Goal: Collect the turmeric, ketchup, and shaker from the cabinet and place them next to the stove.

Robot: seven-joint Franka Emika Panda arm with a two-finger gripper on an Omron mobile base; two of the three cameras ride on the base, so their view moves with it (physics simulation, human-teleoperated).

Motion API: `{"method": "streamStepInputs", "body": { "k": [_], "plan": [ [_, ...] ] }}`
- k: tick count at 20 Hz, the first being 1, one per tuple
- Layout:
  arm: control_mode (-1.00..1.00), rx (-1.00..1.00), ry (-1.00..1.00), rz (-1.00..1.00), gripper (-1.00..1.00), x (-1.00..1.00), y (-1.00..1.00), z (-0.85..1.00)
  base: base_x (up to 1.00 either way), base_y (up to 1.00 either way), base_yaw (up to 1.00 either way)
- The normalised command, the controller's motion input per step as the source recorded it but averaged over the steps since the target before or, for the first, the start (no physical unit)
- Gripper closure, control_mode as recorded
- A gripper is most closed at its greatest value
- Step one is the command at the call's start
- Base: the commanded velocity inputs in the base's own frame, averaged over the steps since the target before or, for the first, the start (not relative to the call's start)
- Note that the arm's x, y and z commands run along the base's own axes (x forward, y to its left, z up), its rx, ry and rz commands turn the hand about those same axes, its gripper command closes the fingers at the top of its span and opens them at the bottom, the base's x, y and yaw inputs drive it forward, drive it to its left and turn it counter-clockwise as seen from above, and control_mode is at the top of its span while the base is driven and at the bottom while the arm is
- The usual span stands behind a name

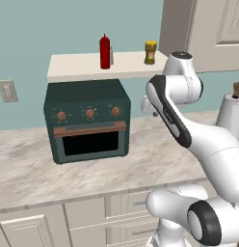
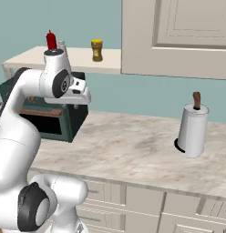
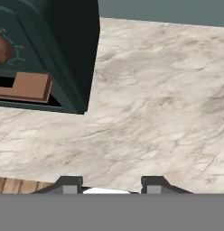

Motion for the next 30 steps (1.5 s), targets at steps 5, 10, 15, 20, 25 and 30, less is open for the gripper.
{"method": "streamStepInputs", "body": {
  "k": [5, 10, 15, 20, 25, 30],
  "plan": [
    [1.0, 0.0, 0.0, 0.0, -1.0, 0.0, 0.0, 0.0, -0.21, 0.07, 0.0],
    [1.0, 0.0, 0.0, 0.0, -1.0, 0.0, 0.0, 0.0, -0.26, 0.74, 0.0],
    [1.0, 0.0, 0.0, 0.0, -1.0, 0.0, 0.0, 0.0, -0.04, 0.82, 0.0],
    [1.0, 0.0, 0.0, 0.0, -1.0, 0.0, 0.0, 0.0, 0.11, 0.57, 0.0],
    [1.0, 0.0, 0.0, 0.0, -1.0, 0.0, 0.0, 0.0, 0.29, 0.16, -0.04],
    [1.0, 0.0, 0.0, 0.0, -1.0, 0.0, 0.0, 0.0, 0.23, -0.03, -0.05]
  ]
}}
